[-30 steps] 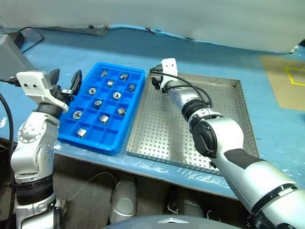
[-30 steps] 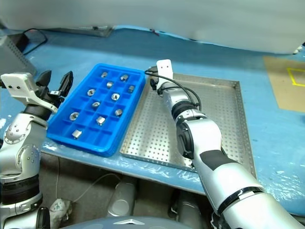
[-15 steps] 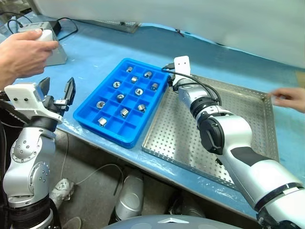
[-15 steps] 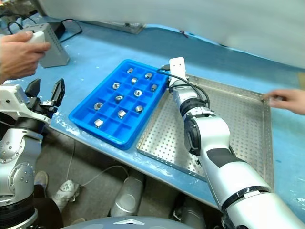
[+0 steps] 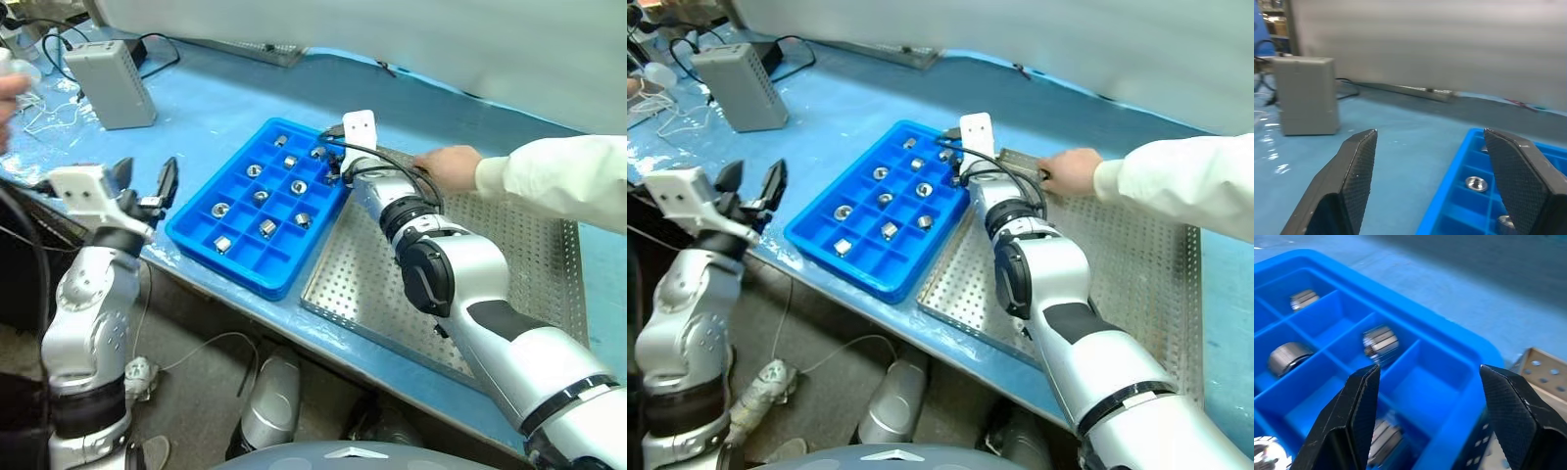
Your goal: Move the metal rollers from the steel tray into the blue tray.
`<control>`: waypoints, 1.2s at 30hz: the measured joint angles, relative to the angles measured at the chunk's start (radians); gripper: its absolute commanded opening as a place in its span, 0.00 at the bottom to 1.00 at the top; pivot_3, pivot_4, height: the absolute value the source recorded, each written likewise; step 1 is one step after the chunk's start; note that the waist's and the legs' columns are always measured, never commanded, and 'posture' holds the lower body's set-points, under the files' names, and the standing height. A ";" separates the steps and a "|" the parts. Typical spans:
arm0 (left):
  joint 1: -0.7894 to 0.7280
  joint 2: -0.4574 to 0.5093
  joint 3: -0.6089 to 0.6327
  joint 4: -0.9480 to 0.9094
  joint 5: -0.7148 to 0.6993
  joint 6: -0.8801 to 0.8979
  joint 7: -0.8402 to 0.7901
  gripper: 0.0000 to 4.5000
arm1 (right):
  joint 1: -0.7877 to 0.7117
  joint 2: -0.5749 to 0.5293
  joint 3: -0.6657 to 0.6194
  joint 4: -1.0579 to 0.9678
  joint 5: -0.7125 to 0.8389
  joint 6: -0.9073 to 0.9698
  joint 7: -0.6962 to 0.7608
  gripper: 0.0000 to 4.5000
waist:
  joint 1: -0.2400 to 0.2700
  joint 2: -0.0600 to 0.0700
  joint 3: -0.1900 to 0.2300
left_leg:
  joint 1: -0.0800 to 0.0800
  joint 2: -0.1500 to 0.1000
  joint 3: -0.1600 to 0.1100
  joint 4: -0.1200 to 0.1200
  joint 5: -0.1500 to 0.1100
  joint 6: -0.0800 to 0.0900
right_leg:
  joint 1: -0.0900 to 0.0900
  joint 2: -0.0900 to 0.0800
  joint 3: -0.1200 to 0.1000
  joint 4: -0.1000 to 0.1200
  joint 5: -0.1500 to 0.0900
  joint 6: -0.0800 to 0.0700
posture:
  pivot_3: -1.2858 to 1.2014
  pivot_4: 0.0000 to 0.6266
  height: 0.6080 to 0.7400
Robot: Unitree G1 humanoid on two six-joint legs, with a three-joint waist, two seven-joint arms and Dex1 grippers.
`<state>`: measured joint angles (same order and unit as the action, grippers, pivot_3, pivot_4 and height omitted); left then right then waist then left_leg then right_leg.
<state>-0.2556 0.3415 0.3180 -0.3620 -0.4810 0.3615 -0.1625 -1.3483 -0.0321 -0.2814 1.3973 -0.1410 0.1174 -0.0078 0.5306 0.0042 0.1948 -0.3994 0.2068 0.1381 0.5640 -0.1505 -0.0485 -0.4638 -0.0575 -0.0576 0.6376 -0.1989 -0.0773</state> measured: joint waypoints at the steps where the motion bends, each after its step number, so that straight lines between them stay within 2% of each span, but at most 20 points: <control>1: -0.032 0.000 -0.013 0.039 0.002 -0.011 -0.018 0.82 | 0.000 0.004 0.000 0.000 0.002 -0.003 0.013 0.75 | -0.008 0.001 0.000 | 0.000 0.000 0.000 0.000 0.000 0.000 | 0.000 0.000 0.001 0.001 0.000 0.000 | 0.73 0.24 1.00; 6: -0.195 -0.021 -0.071 0.292 0.025 -0.077 -0.125 0.82 | -0.006 0.019 0.014 -0.001 0.024 -0.045 0.186 0.75 | -0.081 0.001 0.001 | 0.000 -0.001 0.000 0.003 0.001 -0.002 | 0.002 0.000 0.002 0.002 0.000 0.000 | 0.66 0.24 1.00; 12: -0.353 -0.093 -0.143 0.554 0.055 -0.171 -0.247 0.82 | -0.006 0.002 0.071 -0.035 0.026 -0.086 0.378 0.75 | -0.223 0.001 0.000 | -0.009 -0.001 0.007 0.014 0.002 -0.003 | 0.001 0.000 0.002 0.003 0.006 -0.004 | 0.59 0.24 1.00; 18: -0.452 -0.143 -0.182 0.719 0.072 -0.230 -0.343 0.82 | 0.026 -0.084 0.122 -0.092 0.026 -0.128 0.482 0.75 | -0.358 0.000 0.000 | -0.013 -0.002 0.008 0.015 0.002 -0.002 | -0.002 0.001 0.000 0.002 0.008 -0.001 | 0.56 0.24 1.00; 21: -0.473 -0.146 -0.184 0.748 0.069 -0.241 -0.383 0.82 | 0.057 -0.104 0.127 -0.132 0.048 -0.141 0.567 0.75 | -0.401 0.000 0.000 | -0.014 -0.002 0.008 0.015 0.002 -0.002 | -0.002 0.002 -0.001 0.002 0.007 -0.003 | 0.55 0.24 1.00; 25: -0.487 -0.135 -0.172 0.755 0.044 -0.243 -0.458 0.82 | 0.127 -0.119 0.131 -0.243 0.103 -0.153 0.704 0.75 | -0.430 0.000 0.001 | -0.013 -0.001 0.009 0.016 0.000 0.004 | -0.002 0.002 -0.001 0.002 0.006 -0.007 | 0.54 0.24 1.00; 28: -0.498 -0.100 -0.153 0.759 0.022 -0.241 -0.504 0.82 | 0.187 -0.136 0.151 -0.371 0.131 -0.141 0.772 0.75 | -0.434 0.000 0.001 | -0.012 -0.001 0.009 0.018 0.001 0.008 | -0.001 0.002 -0.002 0.002 0.006 -0.008 | 0.53 0.24 1.00; 33: -0.500 0.049 -0.124 0.747 -0.031 -0.164 -0.645 0.82 | 0.336 -0.210 0.198 -0.624 0.182 -0.003 0.899 0.75 | -0.431 -0.001 0.001 | -0.004 -0.001 0.009 0.017 0.000 0.006 | 0.009 0.001 -0.003 0.000 0.006 -0.008 | 0.53 0.24 1.00; 36: -0.468 0.168 -0.162 0.691 -0.041 -0.077 -0.778 0.82 | 0.470 -0.266 0.270 -0.816 0.193 0.121 0.999 0.75 | -0.429 -0.001 0.001 | -0.002 -0.001 0.009 0.017 0.000 0.006 | 0.010 0.001 -0.003 -0.001 0.006 -0.008 | 0.54 0.24 1.00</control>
<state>-0.7235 0.5094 0.1555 0.3291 -0.5222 0.2841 -0.9404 -0.8782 -0.2979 -0.0115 0.5809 0.0520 0.2384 0.9916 0.1012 0.0033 0.1954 -0.4019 0.2058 0.1476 0.5809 -0.1508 -0.0420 -0.4535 -0.0569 -0.0602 0.6370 -0.1929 -0.0853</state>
